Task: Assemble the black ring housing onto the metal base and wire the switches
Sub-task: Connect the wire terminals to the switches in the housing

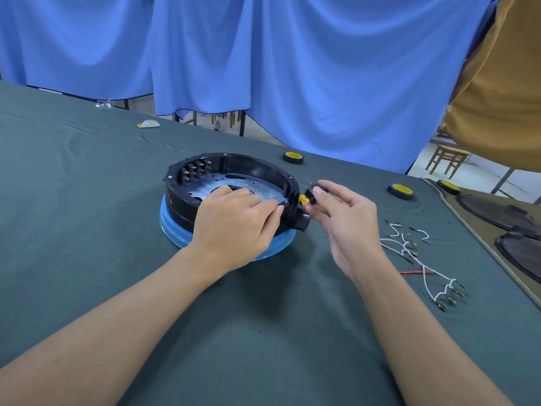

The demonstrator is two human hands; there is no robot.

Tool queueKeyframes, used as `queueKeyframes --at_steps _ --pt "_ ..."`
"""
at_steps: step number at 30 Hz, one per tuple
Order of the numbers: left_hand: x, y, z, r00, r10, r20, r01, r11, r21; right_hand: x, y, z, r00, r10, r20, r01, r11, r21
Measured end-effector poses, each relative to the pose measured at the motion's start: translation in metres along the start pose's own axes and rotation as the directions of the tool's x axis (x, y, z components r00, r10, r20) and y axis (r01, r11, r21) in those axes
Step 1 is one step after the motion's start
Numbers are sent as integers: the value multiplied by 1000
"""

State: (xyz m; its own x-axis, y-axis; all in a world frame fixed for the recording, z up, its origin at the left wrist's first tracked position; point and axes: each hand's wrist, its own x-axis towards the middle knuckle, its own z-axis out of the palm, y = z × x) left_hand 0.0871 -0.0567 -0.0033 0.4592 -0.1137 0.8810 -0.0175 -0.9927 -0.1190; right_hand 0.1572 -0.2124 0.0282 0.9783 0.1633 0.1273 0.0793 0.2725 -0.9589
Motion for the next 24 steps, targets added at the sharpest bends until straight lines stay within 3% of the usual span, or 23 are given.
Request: queueKeyframes --at_steps 6,13,24 --pt "0 2 0 1000 1 -6 -1 1000 0 0 1 1 999 -19 51 18 999 28" --pt "0 6 0 999 10 -32 -10 1000 24 3 9 9 988 -151 21 148 916 -373" --pt "-1 9 1 998 6 -61 -5 1000 15 0 11 13 949 -285 137 313 786 -534"
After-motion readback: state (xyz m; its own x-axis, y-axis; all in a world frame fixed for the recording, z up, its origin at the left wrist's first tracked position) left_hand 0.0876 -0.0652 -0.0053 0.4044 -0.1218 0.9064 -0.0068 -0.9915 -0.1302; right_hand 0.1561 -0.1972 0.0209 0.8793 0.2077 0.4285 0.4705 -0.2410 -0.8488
